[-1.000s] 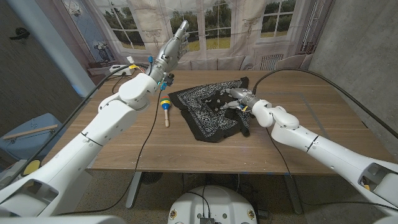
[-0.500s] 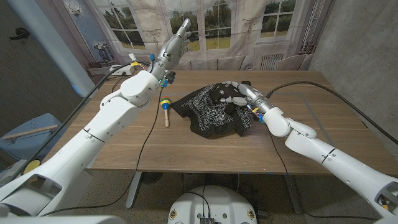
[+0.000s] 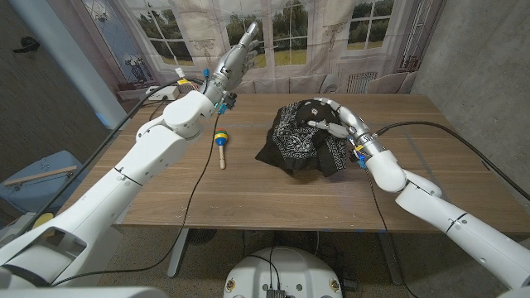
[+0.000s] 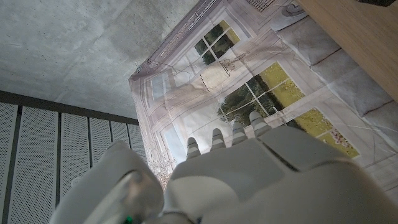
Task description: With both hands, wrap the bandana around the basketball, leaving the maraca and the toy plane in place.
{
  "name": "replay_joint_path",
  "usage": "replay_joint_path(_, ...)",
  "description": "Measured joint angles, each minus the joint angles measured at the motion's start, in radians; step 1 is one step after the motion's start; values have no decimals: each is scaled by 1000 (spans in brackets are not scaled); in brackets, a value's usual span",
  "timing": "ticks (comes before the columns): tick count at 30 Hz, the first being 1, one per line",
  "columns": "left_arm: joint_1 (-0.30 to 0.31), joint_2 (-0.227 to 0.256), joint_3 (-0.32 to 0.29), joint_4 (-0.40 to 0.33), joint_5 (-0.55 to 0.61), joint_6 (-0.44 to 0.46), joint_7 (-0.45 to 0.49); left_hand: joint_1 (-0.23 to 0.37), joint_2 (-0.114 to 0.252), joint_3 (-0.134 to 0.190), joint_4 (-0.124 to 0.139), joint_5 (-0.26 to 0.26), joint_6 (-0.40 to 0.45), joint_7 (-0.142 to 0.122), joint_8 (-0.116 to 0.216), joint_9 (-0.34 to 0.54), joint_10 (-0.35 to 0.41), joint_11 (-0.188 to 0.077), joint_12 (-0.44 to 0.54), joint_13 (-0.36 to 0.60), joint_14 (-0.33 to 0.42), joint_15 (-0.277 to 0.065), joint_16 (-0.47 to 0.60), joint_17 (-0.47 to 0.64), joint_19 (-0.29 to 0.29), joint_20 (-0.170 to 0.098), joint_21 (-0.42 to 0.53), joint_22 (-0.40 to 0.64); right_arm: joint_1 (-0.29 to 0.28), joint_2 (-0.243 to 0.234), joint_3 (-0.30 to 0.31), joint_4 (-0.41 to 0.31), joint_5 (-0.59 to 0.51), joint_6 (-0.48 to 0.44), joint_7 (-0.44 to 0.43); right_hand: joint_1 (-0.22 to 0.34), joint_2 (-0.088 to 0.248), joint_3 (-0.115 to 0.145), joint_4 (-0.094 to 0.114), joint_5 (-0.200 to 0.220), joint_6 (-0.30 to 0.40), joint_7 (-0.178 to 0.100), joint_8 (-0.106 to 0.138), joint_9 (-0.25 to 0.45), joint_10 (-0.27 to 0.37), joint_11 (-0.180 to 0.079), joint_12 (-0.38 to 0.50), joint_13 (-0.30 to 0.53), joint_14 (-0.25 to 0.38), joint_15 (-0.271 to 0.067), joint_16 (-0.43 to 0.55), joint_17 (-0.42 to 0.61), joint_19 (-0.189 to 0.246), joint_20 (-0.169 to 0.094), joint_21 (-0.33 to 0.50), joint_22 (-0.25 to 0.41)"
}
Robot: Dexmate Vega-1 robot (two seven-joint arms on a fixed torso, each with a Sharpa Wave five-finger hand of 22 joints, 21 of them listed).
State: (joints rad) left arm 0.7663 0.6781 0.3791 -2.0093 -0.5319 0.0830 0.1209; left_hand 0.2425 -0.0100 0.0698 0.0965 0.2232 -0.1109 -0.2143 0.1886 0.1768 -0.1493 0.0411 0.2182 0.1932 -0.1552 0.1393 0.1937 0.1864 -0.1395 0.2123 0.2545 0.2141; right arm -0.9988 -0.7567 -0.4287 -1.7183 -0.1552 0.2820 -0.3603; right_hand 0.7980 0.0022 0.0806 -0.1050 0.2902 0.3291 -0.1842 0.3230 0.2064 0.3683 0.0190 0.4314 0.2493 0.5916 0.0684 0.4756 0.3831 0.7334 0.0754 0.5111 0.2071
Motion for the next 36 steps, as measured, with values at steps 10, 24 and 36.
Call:
replay_joint_path(10,6,0,0,-30,4,4,11,0,0,-3,3,0,-8,0,0,0,0,0,0,0,0,0,0,0,0,0,0,0,-32,-8,62,-45,0,57,-24,3,-3,4,-4,-6,0,0,-1,1,-2,-2,-10,-1,-2,-5,-11,1,-5,-5,0,0)
replay_joint_path(24,57,16,-30,-93,12,14,60,0,0,-7,-1,0,-8,0,0,0,0,0,0,0,0,0,0,0,0,0,0,0,56,16,4,-43,-55,76,87,3,-3,11,-11,-9,13,2,4,1,-1,-1,-11,-1,-3,-9,-21,1,1,-22,11,0)
replay_joint_path(36,69,15,-40,-89,9,7,64,-4,4,-7,-1,0,-7,0,0,0,0,0,0,0,-5,-5,0,0,0,0,0,0,140,97,-89,50,-100,135,135,3,-3,13,-12,-21,45,6,3,0,70,10,2,0,77,-1,-3,2,2,-15,19,-2)
